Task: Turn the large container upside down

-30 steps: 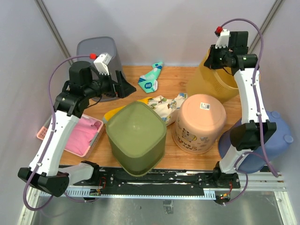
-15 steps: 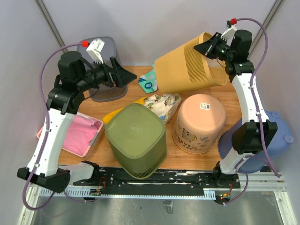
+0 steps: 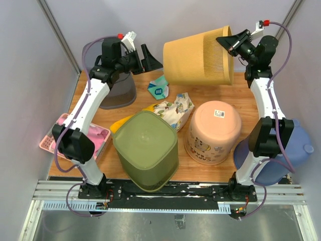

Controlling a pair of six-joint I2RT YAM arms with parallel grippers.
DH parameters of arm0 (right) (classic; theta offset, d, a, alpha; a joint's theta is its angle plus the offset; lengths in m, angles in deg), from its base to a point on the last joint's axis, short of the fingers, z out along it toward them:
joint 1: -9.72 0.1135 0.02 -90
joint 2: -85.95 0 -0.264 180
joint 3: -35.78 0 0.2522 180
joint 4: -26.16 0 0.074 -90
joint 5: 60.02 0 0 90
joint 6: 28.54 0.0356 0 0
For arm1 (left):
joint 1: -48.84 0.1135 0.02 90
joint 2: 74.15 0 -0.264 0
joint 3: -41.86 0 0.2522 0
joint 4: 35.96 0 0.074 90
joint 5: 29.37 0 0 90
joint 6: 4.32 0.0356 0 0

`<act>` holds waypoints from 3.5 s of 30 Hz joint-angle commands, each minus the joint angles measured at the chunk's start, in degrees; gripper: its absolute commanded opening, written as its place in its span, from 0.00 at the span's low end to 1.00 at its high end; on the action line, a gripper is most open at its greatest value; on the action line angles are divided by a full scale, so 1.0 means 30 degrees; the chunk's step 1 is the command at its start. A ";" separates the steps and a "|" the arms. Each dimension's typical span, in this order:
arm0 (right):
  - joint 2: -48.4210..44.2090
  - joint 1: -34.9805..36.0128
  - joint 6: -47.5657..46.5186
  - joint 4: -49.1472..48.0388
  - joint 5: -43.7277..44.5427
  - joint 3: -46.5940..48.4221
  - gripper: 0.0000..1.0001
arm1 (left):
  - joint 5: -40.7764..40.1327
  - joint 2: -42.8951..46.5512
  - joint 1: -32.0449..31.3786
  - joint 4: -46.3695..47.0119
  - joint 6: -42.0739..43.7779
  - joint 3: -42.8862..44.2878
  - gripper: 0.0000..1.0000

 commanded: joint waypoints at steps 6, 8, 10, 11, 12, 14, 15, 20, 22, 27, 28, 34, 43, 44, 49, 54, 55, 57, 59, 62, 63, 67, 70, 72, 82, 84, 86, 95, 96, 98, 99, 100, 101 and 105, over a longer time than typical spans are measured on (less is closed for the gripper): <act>0.1349 -0.1360 0.6567 -0.9317 -0.1271 -0.0286 0.00 | 0.1702 -0.3851 0.0094 0.1972 0.0393 0.4348 0.99; 0.1509 -0.1446 0.6820 -0.9637 -0.1483 -0.0271 0.00 | 0.1701 -0.4762 0.0196 0.1730 0.0511 0.5321 0.99; 0.1561 -0.1510 0.6849 -0.9550 -0.1716 -0.0292 0.00 | 0.1398 -0.5396 0.0362 0.1441 0.0682 0.6129 0.99; 0.1584 -0.1551 0.6870 -0.9532 -0.1797 -0.0304 0.00 | 0.1178 -0.5570 0.0450 0.1451 0.0713 0.6191 0.99; 0.1591 -0.1578 0.6967 -0.9599 -0.1858 -0.0411 0.00 | 0.0982 -0.5672 0.0475 0.1573 0.0768 0.6155 0.99; 0.1617 -0.1622 0.7128 -0.9788 -0.1954 -0.0590 0.00 | 0.0696 -0.5850 0.0505 0.2182 0.0765 0.5819 0.99; 0.1635 -0.1638 0.7271 -0.9975 -0.1969 -0.0689 0.00 | 0.0720 -0.5954 0.0482 0.2591 0.0578 0.5511 0.99; 0.1914 -0.1673 0.8171 -1.1007 -0.1915 -0.1191 0.00 | 0.0962 -0.6401 0.0483 0.4411 -0.0464 0.4388 0.97; 0.1971 -0.1681 0.8512 -1.1324 -0.1804 -0.1443 0.00 | 0.1699 -0.6503 0.0480 0.5271 -0.0927 0.3969 0.97; 0.2119 -0.1664 0.8421 -1.1152 -0.1643 -0.1830 0.00 | 0.3740 -0.7003 0.0441 0.7114 -0.2761 0.3295 0.94; 0.2210 -0.1673 0.8457 -1.1153 -0.1601 -0.1942 0.00 | 0.4159 -0.6994 0.0375 0.8050 -0.3299 0.3024 0.94; 0.2549 -0.1657 0.7740 -0.9929 -0.1382 -0.2403 0.00 | 0.5846 -0.7295 -0.0449 0.9191 -0.4603 0.3195 0.87; 0.3473 -0.1530 0.5360 -0.6704 -0.1629 -0.2079 0.00 | 0.6025 -0.6264 -0.0811 1.1881 -0.6645 0.2224 0.84; 0.3665 -0.1480 0.5384 -0.6748 -0.1636 -0.2027 0.00 | 0.6169 -0.6326 -0.0872 1.2006 -0.6854 0.2436 0.84; 0.4840 -0.1196 0.4401 -0.4752 -0.1929 -0.1248 0.03 | 0.6223 -0.6478 -0.1088 1.2501 -0.7595 0.3324 0.84; 0.5136 -0.0980 0.3163 -0.1738 -0.1773 -0.0684 0.15 | 0.6287 -0.6730 -0.1192 1.2877 -0.8252 0.4264 0.85; 0.5290 -0.0932 0.2934 -0.1238 -0.1782 -0.0473 0.21 | 0.6327 -0.6842 -0.1213 1.2966 -0.8435 0.4471 0.85; 0.5500 -0.0820 0.2352 -0.0057 -0.1770 -0.0045 0.29 | 0.6366 -0.7050 -0.1301 1.2976 -0.8620 0.4996 0.85; 0.5546 -0.0688 0.1390 0.1191 -0.1495 0.0290 0.35 | 0.6347 -0.7267 -0.1455 1.2978 -0.8760 0.5556 0.85; 0.5404 -0.0594 0.0130 0.3115 -0.0683 0.0572 0.41 | 0.6280 -0.7837 -0.1865 1.3132 -0.9016 0.6719 0.86; 0.5356 -0.0583 -0.0137 0.3573 -0.0445 0.0581 0.42 | 0.6300 -0.8167 -0.2026 1.3137 -0.9172 0.7162 0.86; 0.5344 -0.0619 -0.1890 0.6280 0.0622 0.1122 0.46 | 0.6272 -0.9786 -0.2759 1.3137 -0.9700 0.8744 0.86; 0.5184 -0.0619 -0.3382 0.8324 0.1876 0.1468 0.49 | 0.6072 -1.0805 -0.3174 1.3146 -0.9901 0.9511 0.87; 0.4967 -0.0619 -0.4096 0.9263 0.2830 0.1525 0.52 | 0.5965 -1.1499 -0.3410 1.3144 -1.0087 0.9941 0.87; 0.5057 -0.0619 -0.7547 1.5636 0.8080 0.4896 0.66 | 0.4927 -1.3138 -0.4091 1.3182 -1.0068 1.0878 0.87; 0.4589 -0.0615 -0.8197 1.6371 0.9939 0.5070 0.67 | 0.4699 -1.3025 -0.4117 1.3191 -0.9873 1.0560 0.88; 0.3899 -0.0619 -0.8609 1.6594 1.2047 0.4838 0.67 | 0.4500 -1.2999 -0.4164 1.3174 -0.9816 1.0422 0.88; -0.0101 -0.0670 -1.0900 1.6382 1.6249 0.4593 0.70 | 0.4028 -1.3182 -0.4351 1.3351 -0.9913 1.0442 0.89; -0.0550 -0.0746 -1.1041 1.6214 1.6438 0.4518 0.71 | 0.3986 -1.3138 -0.4354 1.3362 -0.9866 1.0420 0.90; -0.1391 -0.0955 -1.1156 1.5981 1.6292 0.4450 0.72 | 0.3842 -1.3087 -0.4355 1.3337 -0.9546 1.0418 0.91; -0.1796 -0.1042 -1.1245 1.5889 1.6095 0.4394 0.72 | 0.3728 -1.3156 -0.4329 1.3173 -0.9417 1.0506 0.92; -0.2238 -0.1049 -1.1479 1.5716 1.5755 0.4325 0.72 | 0.3696 -1.3267 -0.4300 1.3087 -0.9401 1.0605 0.93; -0.2645 -0.1061 -1.2013 1.5431 1.4818 0.4126 0.72 | 0.3732 -1.3429 -0.4257 1.3120 -0.9414 1.0683 0.94; -0.4846 -0.1059 -1.3028 1.3118 1.0704 0.1950 0.72 | 0.3512 -1.3309 -0.4165 1.3107 -0.9221 1.0770 0.99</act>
